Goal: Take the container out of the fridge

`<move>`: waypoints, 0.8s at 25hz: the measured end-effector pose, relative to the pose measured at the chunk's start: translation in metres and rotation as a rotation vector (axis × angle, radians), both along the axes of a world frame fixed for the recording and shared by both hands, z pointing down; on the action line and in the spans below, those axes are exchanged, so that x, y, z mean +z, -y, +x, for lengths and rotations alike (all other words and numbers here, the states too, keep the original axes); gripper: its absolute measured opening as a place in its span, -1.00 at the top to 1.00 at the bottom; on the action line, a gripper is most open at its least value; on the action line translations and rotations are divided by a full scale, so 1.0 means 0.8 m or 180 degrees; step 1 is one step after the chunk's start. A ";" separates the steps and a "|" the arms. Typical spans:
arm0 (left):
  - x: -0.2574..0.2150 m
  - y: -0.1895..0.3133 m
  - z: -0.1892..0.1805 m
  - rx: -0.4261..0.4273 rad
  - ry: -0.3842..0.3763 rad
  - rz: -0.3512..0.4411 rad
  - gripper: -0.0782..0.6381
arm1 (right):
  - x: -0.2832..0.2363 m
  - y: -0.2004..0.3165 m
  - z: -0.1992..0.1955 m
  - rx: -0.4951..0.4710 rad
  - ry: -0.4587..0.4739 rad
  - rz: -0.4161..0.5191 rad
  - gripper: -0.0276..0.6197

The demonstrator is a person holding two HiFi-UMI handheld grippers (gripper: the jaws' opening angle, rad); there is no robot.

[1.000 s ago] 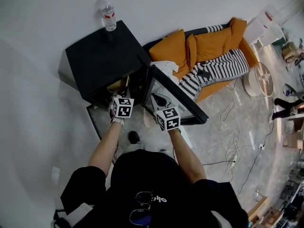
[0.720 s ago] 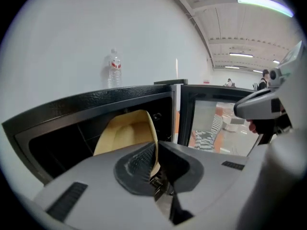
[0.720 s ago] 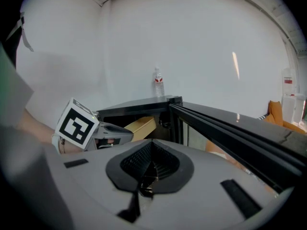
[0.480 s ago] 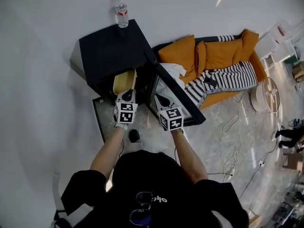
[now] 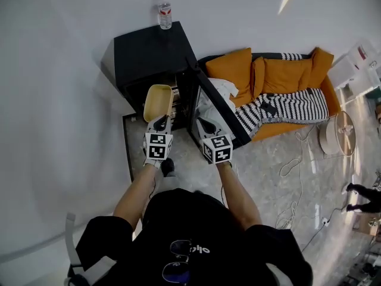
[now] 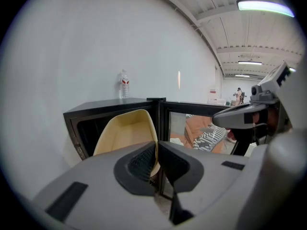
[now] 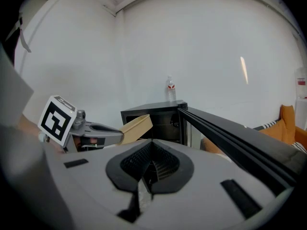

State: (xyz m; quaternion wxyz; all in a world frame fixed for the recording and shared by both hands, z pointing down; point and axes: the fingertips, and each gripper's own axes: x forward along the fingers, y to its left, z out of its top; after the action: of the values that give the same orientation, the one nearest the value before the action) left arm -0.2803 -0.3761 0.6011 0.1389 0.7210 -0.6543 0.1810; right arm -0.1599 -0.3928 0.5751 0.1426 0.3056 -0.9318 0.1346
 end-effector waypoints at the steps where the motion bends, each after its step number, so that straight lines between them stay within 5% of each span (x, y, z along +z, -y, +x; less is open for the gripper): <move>1: -0.003 -0.010 0.005 -0.0028 -0.0014 0.0016 0.72 | -0.002 -0.007 0.006 -0.0017 0.0006 0.0005 0.90; 20: -0.061 -0.174 0.104 -0.0467 -0.0119 0.0380 0.72 | -0.037 -0.118 0.091 -0.0313 0.0019 0.0382 0.90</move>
State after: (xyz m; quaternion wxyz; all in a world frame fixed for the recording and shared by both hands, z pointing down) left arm -0.1968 -0.2371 0.5523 0.1207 0.6814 -0.7123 0.1175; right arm -0.0869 -0.2986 0.5459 0.1276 0.2670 -0.9525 0.0722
